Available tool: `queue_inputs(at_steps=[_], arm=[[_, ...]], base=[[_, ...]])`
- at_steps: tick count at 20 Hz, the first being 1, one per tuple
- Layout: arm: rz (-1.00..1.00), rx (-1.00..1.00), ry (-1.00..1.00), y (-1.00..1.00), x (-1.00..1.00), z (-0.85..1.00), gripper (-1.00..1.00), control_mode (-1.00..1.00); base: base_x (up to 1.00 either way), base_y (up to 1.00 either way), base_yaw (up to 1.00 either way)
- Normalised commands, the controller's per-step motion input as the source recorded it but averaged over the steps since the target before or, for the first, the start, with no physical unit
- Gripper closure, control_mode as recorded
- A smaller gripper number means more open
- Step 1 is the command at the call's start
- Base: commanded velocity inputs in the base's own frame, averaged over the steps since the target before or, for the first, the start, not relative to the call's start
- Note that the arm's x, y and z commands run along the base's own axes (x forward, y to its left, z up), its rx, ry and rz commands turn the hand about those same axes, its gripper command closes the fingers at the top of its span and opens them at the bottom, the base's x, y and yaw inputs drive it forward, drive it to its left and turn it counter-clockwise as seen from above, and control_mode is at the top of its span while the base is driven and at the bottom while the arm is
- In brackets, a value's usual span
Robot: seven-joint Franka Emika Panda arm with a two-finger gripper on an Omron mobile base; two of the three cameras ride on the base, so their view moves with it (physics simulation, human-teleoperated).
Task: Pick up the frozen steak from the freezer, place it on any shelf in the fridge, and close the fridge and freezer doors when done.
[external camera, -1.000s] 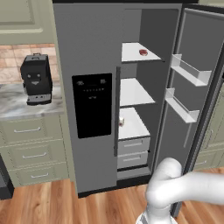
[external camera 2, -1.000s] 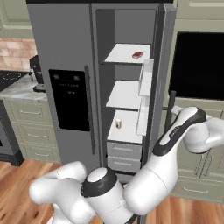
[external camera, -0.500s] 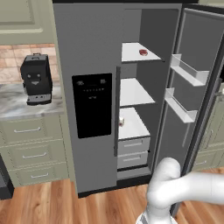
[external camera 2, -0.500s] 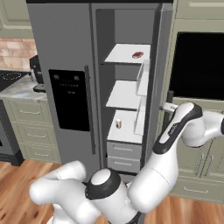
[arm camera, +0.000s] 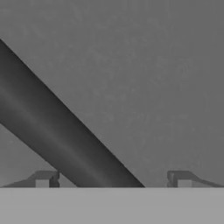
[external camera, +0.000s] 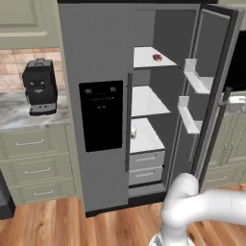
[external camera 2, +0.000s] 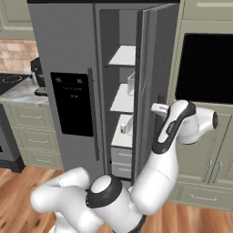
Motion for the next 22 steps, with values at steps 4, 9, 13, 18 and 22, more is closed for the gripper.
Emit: queue_inputs(at_steps=[4,9,13,18,22], arm=[[0.13,0.04,-0.01,1.0,0.48,0.0,-1.0,-1.0],[0.04,0.01,-0.05,1.0,0.52,0.0,-1.0,-1.0],[0.0,0.0,-0.1,0.97,0.46,0.01,-1.0,-1.0],[-0.05,0.0,-0.08,0.61,0.43,0.06,-1.0,-1.0],[-0.05,0.0,-0.08,0.3,0.37,0.12,-1.0,-1.0]], base=[[0.0,0.0,0.0],[0.0,0.0,0.0],[0.0,0.0,0.0],[0.0,0.0,0.0],[0.0,0.0,0.0]])
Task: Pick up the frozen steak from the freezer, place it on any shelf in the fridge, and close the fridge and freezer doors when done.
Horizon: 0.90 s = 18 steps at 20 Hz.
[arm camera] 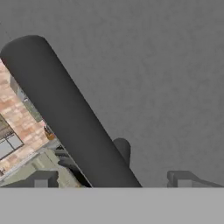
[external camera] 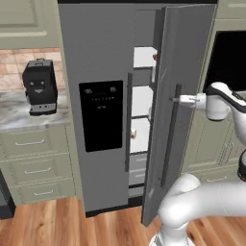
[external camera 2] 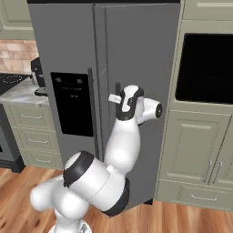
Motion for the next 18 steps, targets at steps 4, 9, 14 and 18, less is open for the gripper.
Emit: queue_inputs(at_steps=[4,9,14,18], arm=[[-0.09,0.0,-0.02,0.19,0.4,0.1,-1.0,-1.0],[-0.15,0.0,-0.04,0.18,0.41,0.02,-1.0,-1.0],[-0.22,0.0,-0.07,0.3,0.43,0.0,-1.0,-1.0],[-0.23,-0.02,-0.1,0.32,0.45,0.0,-1.0,-1.0]], base=[[0.0,0.0,0.0],[0.0,0.0,0.0],[0.0,0.0,0.0],[0.0,0.0,0.0]])
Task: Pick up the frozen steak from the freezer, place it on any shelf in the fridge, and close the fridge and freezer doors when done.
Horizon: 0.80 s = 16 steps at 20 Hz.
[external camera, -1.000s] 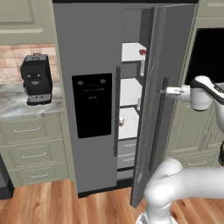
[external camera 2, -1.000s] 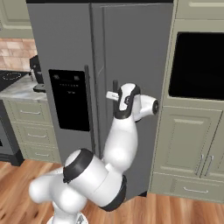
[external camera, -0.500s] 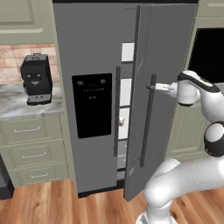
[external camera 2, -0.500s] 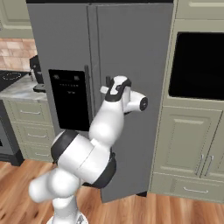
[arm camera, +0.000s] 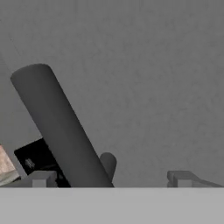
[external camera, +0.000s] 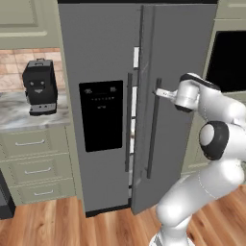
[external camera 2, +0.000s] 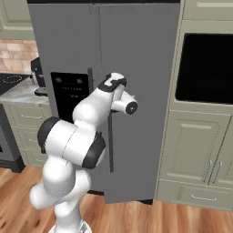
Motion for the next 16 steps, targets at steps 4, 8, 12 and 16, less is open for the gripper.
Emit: queue_inputs(at_steps=[4,8,12,16], arm=[[-0.26,-0.04,-0.11,0.38,0.39,0.0,-1.0,-1.0],[-0.26,-0.02,-0.09,0.24,0.51,0.0,-1.0,-1.0],[-0.24,-0.01,-0.07,0.16,0.57,0.0,-1.0,-1.0],[-0.15,0.0,-0.03,0.01,0.48,0.0,-1.0,-1.0]], base=[[0.0,0.0,0.0],[0.0,0.0,0.0],[0.0,0.0,0.0],[0.0,0.0,0.0]])
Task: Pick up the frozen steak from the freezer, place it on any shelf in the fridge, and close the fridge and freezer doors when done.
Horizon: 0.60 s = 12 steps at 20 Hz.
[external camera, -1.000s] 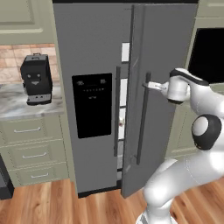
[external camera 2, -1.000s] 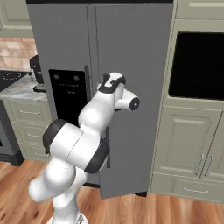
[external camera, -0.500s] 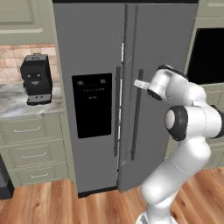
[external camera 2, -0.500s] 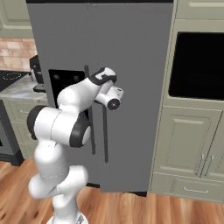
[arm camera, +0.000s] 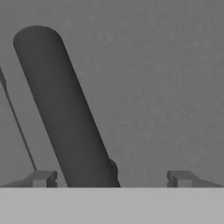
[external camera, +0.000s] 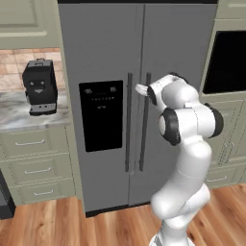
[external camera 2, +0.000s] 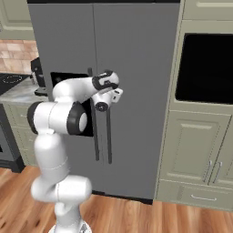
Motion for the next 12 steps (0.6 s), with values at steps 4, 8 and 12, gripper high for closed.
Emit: queue_inputs(at_steps=[4,8,12], arm=[[-0.09,0.0,0.01,0.0,0.54,0.0,-1.0,-1.0],[-0.01,0.0,0.01,0.0,0.17,0.0,-1.0,-1.0],[-0.02,-0.01,0.0,0.04,0.2,-0.03,-1.0,-1.0]], base=[[0.0,0.0,0.0],[0.0,0.0,0.0],[0.0,0.0,0.0]])
